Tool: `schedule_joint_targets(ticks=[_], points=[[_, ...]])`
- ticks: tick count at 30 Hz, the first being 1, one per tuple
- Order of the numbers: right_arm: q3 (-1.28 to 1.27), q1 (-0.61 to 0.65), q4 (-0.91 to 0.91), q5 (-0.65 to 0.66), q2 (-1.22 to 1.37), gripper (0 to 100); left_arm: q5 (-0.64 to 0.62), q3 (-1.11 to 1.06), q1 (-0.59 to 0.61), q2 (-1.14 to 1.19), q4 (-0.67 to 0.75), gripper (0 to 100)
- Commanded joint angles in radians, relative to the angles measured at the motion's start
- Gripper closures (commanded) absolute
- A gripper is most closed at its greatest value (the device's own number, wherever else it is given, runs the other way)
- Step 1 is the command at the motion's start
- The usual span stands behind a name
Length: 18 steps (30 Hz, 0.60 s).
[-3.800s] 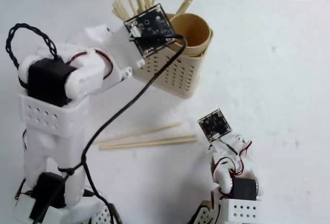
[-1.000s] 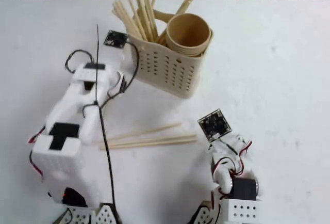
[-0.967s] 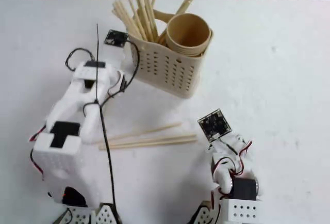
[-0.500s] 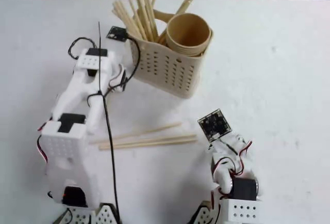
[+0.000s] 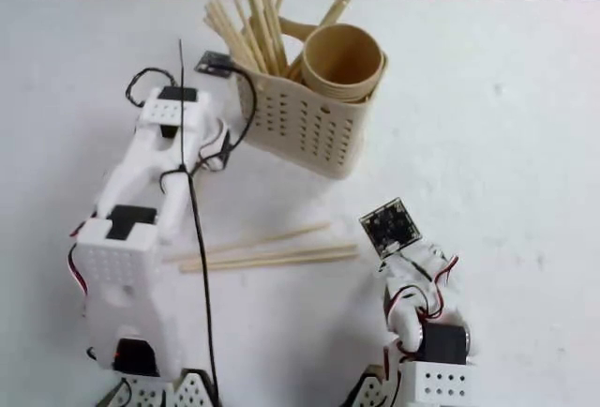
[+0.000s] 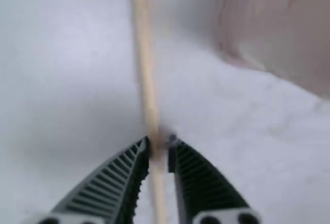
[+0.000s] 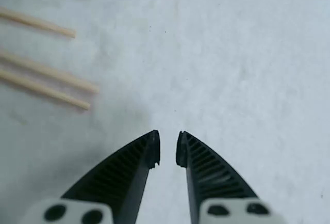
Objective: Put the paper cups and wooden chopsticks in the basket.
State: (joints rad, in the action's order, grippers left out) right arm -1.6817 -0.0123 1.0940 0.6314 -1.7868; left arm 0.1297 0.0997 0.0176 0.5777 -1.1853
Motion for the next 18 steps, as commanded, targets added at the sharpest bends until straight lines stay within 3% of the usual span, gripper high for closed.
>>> schedule_joint_targets(ticks=[1,10,15,18], points=[[-0.009,0.004,-0.008,0.006,-0.025,92.9,0.006,-0.002,0.013,0.002,-0.034,97],[-0.009,0.004,-0.008,0.006,-0.025,92.9,0.028,-0.003,0.058,0.001,-0.195,98],[-0.009,0.002,-0.008,0.006,-0.025,92.9,0.158,-0.044,0.189,-0.015,-0.227,98],[-0.009,0.001,-0.008,0.006,-0.025,92.9,0.261,-0.157,0.260,-0.061,-0.155,98]])
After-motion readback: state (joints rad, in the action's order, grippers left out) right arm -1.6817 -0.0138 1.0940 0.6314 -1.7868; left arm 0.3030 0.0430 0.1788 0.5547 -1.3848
